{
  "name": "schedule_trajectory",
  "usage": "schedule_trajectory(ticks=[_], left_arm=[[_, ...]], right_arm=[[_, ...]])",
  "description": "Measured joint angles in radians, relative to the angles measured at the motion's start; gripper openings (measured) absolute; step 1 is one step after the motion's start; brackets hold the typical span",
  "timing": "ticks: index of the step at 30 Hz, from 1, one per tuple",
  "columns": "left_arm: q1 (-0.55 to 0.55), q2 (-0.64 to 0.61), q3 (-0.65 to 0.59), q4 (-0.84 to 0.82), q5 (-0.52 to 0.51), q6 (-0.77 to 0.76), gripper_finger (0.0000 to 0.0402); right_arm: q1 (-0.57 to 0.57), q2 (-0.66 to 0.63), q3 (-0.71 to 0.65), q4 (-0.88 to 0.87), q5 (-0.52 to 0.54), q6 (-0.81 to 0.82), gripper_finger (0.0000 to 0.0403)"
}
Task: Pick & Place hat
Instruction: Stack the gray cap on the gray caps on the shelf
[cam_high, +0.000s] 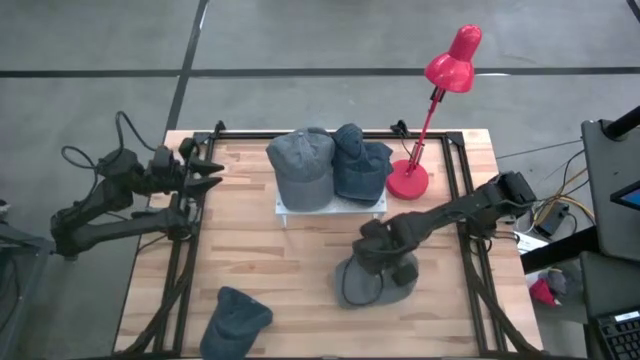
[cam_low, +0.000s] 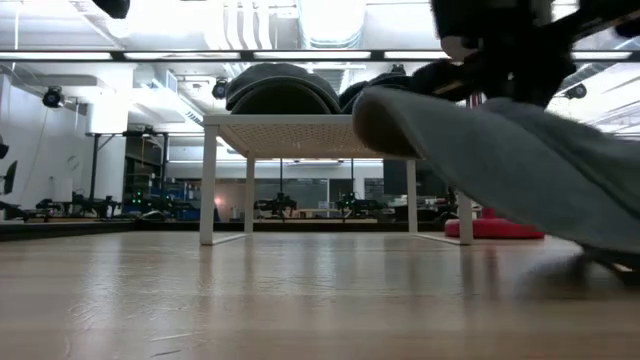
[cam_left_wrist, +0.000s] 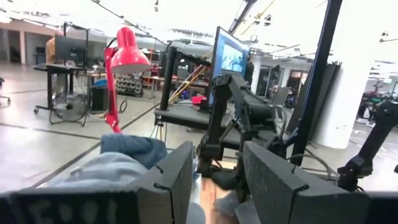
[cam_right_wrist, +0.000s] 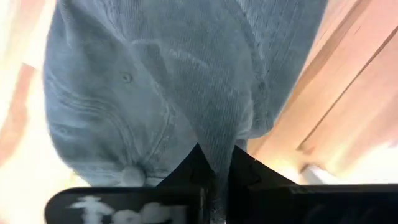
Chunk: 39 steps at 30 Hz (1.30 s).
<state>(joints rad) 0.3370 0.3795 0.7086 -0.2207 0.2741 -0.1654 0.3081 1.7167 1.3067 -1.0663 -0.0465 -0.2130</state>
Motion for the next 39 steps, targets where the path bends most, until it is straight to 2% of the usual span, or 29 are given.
schedule_trajectory(ticks=[5,10,21,28,33,39], left_arm=[[-0.001,0.028,0.026,-0.003,0.025,0.000,0.0145],[-0.005,0.057,0.042,-0.005,0.038,0.001,0.0145],[-0.006,0.091,0.067,-0.004,0.048,0.014,0.0145],[-0.006,0.092,0.068,-0.004,0.051,0.022,0.0145],[-0.006,0.092,0.068,-0.004,0.055,0.039,0.0145],[-0.006,0.092,0.068,-0.005,0.075,0.053,0.0145]], right_arm=[[-0.043,0.076,0.051,0.005,0.000,-0.134,0.0008],[-0.052,0.163,0.131,0.008,-0.002,-0.165,0.0008],[-0.048,0.385,0.407,0.033,-0.003,-0.159,0.0008],[-0.047,0.497,0.596,0.009,-0.005,-0.079,0.0008],[-0.053,0.544,0.666,-0.048,-0.005,-0.075,0.0008],[-0.055,0.546,0.671,-0.056,-0.005,-0.061,0.0008]])
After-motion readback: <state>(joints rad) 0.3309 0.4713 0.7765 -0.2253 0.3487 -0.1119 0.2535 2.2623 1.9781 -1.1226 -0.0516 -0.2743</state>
